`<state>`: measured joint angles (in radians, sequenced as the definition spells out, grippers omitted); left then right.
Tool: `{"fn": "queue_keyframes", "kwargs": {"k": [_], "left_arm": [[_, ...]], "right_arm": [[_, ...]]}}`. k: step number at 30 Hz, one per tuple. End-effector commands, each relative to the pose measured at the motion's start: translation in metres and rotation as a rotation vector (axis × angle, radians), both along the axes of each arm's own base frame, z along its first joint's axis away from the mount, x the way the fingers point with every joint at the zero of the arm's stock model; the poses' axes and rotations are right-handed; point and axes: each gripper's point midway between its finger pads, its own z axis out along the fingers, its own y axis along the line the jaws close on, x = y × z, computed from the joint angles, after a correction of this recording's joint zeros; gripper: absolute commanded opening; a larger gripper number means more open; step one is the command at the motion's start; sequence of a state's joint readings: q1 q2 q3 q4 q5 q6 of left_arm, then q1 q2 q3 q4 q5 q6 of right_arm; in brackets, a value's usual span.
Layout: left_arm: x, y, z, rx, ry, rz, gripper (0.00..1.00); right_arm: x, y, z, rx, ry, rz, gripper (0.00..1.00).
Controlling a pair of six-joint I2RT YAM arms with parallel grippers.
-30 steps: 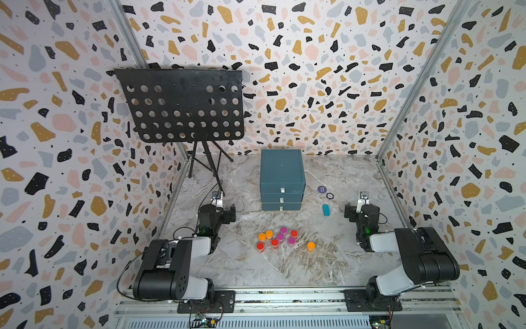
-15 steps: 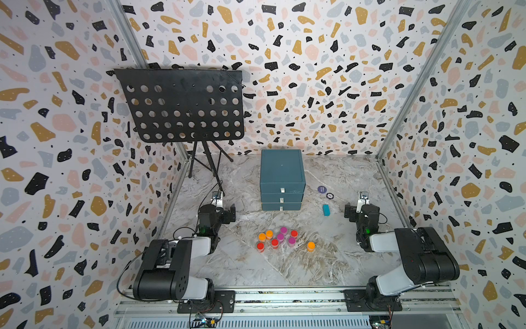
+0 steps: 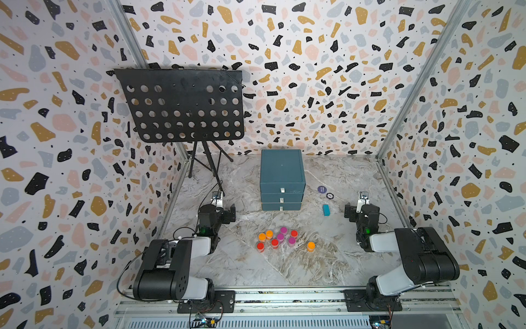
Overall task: Put the paint cans in the drawer according to color
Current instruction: Adjust the storage box at the center of the board.
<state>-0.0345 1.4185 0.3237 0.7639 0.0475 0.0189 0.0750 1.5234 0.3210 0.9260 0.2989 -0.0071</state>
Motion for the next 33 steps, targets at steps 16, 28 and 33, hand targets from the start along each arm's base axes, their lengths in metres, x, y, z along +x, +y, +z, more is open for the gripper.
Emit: {"fn": "queue_keyframes", "kwargs": {"k": [16, 28, 33], "left_arm": [[0.005, -0.003, 0.011, 0.005, -0.042, -0.016, 1.00], [0.005, -0.003, 0.011, 0.006, -0.040, -0.017, 1.00], [0.005, -0.007, 0.017, 0.001, -0.059, -0.039, 1.00]], "right_arm": [[0.004, 0.001, 0.007, 0.009, -0.022, 0.001, 1.00], [0.004, 0.001, 0.008, 0.009, -0.025, 0.000, 1.00], [0.002, 0.000, 0.030, -0.026, 0.010, -0.030, 1.00]]}}
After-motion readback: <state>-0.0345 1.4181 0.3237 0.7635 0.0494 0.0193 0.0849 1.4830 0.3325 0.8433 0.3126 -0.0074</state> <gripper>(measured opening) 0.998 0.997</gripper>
